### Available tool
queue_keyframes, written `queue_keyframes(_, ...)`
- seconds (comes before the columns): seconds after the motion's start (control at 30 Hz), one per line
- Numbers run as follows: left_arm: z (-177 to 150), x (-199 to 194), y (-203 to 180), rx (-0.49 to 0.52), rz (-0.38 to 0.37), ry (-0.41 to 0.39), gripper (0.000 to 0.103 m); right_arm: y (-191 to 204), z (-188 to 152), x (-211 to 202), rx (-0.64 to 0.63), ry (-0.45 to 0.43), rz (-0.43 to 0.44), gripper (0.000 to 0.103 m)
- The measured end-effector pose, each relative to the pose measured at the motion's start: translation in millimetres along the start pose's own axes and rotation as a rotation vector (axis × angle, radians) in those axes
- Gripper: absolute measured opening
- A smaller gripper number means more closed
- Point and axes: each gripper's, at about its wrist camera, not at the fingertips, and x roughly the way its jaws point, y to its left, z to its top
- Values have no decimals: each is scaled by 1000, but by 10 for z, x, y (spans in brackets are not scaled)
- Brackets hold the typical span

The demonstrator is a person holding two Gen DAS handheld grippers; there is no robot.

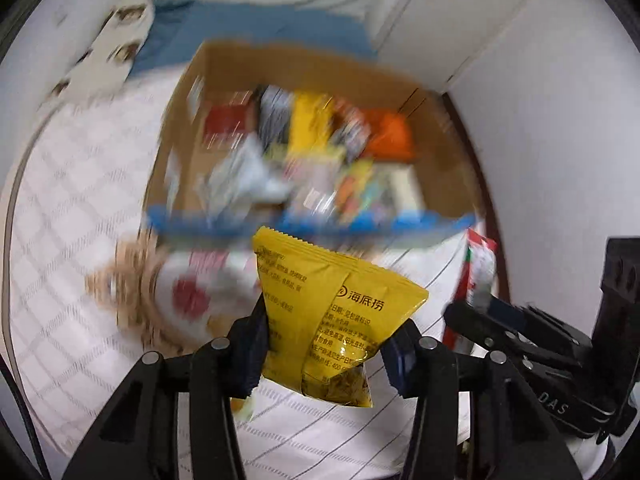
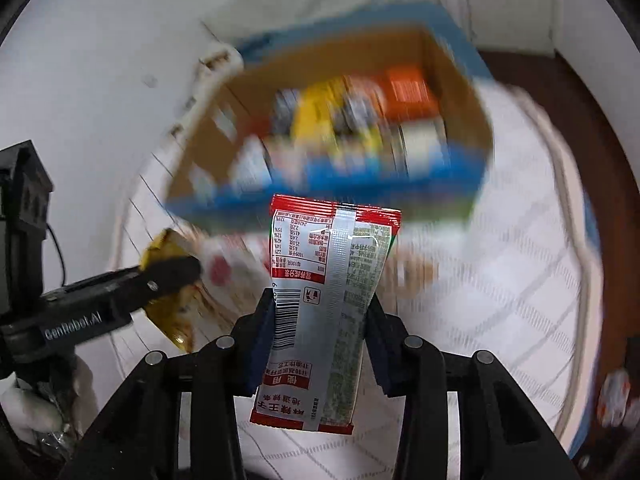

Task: Organize snacks
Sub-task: 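Carry both packets into the box and open both tools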

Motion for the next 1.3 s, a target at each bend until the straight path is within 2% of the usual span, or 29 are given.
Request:
queue_keyframes(0.07,326,-90,-55,23,10,-26,46,48,435,-123,-43,-44,-22,44)
queue_keyframes(0.17,868,-1,-83,41,61,-43,46,105,1050,116,-99,-65,-104,44)
queue_keyframes(0.27,1270,242,-5,25,105,14,46,38,1518,373,-111,-24,-143,44)
queue_keyframes(0.43,1678,894,273,20,239,128,47,-103,1901,916,-127,66,-213,44)
queue_keyframes(0.6,1816,1294,506,3,319,218,47,-274,2003,1433,-113,147,-221,44)
queue_keyframes(0.67,1827,1382,568,-4,344,228,49,-344,1939,1529,-106,187,-219,48)
queue_keyframes(0.7,1835,1413,612,-17,343,219,53,-374,1946,1602,-98,218,-219,52)
queue_keyframes(0.73,1841,1438,656,-35,342,215,63,-405,1930,1676,-92,248,-226,67)
queue_keyframes(0.77,1837,1454,688,-52,335,221,72,-430,1928,1732,-95,260,-232,87)
queue_keyframes(0.8,1837,1483,717,-60,324,224,88,-438,1919,1764,-98,259,-238,93)
queue_keyframes(0.83,1830,1498,736,-69,309,226,96,-450,1913,1793,-103,262,-247,95)
queue_keyframes(0.93,1786,1548,764,-74,288,230,101,-498,1892,1844,-78,270,-240,95)
queue_keyframes(1.13,1650,1547,705,-54,274,220,102,-542,1845,1806,-50,261,-245,96)
queue_keyframes(1.3,1535,1394,554,-27,285,169,102,-550,1781,1632,-40,224,-273,96)
